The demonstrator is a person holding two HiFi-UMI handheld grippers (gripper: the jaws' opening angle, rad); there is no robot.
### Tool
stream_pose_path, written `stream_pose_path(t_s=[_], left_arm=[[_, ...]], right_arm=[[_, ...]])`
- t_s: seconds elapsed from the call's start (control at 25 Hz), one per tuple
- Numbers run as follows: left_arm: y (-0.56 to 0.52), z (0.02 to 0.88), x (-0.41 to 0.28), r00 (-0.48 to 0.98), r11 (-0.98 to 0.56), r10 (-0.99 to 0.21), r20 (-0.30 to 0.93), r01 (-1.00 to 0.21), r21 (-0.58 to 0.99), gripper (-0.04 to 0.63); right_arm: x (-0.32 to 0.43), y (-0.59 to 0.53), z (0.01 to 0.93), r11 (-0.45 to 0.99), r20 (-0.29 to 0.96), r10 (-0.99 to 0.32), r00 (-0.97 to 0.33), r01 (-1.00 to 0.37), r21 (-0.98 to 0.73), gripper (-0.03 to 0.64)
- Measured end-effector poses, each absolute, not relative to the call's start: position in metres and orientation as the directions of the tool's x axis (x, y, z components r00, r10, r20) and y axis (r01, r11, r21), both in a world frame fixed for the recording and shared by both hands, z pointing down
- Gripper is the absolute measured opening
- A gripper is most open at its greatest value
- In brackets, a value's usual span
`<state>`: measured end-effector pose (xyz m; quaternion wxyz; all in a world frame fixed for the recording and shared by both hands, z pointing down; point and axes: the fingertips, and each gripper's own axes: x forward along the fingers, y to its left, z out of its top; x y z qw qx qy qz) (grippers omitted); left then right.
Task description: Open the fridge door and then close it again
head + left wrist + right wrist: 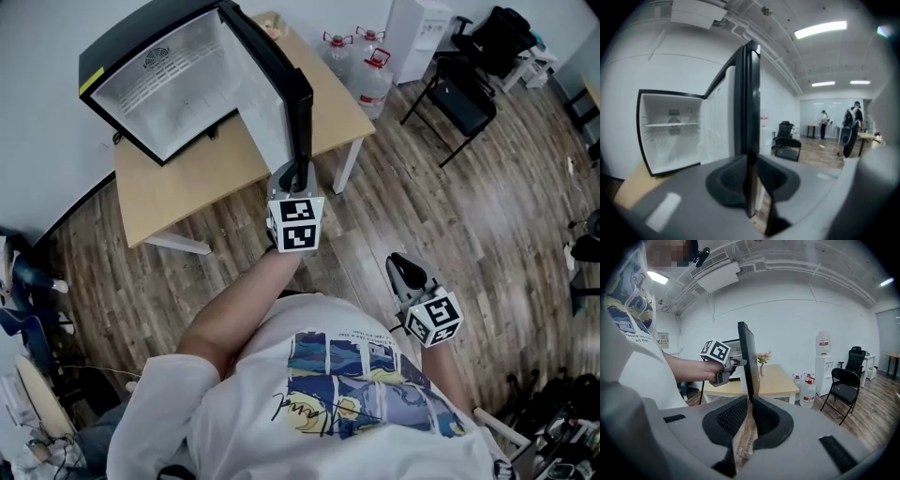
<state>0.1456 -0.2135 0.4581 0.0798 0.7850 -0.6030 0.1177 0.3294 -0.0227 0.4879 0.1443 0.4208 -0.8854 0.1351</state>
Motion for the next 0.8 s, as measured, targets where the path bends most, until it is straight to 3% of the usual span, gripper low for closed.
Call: stream_pose_path(t_s=[0.8], left_arm=[[-0.225,0.457,0.166,0.25,-0.268,-0.928,0.277,-0.963,-0.03,0.067]], right_arm=[[0.351,-0.011,0.486,0.571,0.375,-0.733,-0.568,-0.813,-0.114,0.038]])
